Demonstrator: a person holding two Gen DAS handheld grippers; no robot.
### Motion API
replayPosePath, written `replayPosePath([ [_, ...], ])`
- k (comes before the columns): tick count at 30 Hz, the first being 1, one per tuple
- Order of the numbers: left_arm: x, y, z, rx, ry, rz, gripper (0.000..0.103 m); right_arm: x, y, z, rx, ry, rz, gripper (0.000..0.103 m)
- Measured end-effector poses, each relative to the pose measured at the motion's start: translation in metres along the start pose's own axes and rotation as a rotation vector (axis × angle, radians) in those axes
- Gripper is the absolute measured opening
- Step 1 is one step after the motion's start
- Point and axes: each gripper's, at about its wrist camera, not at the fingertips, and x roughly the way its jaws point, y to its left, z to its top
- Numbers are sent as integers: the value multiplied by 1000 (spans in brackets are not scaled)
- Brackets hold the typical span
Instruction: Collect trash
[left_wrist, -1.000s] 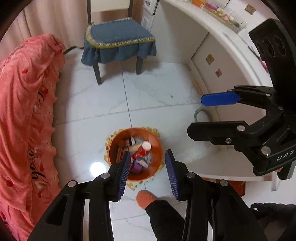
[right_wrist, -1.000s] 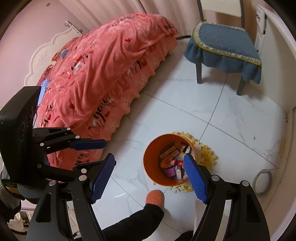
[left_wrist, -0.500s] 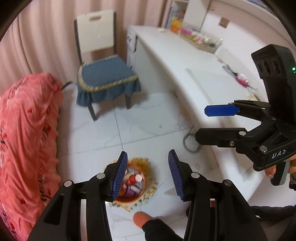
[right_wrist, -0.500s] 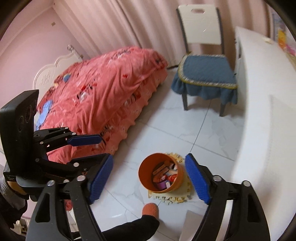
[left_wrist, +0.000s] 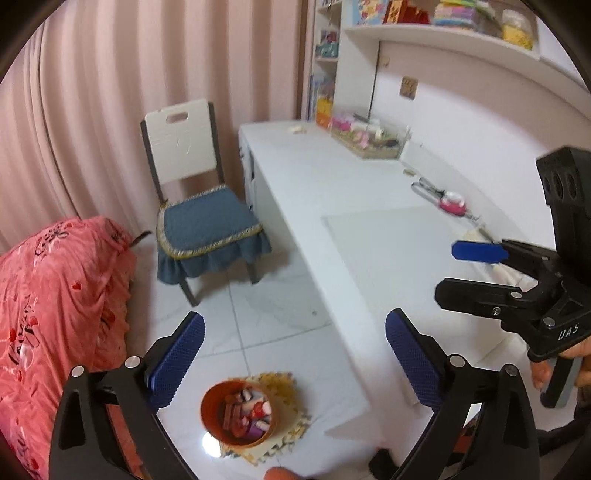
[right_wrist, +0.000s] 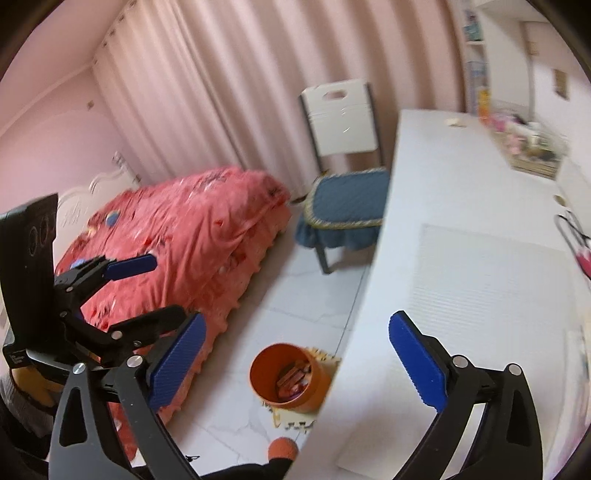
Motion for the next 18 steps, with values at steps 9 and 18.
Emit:
replayPosePath([
  [9, -13, -44, 8, -3, -85, -7, 97, -68, -30, -22, 31, -147, -137, 98],
  [18, -18, -71, 8, -18, -110, -31, 97, -85, -41, -39, 46, -194, -178, 98],
])
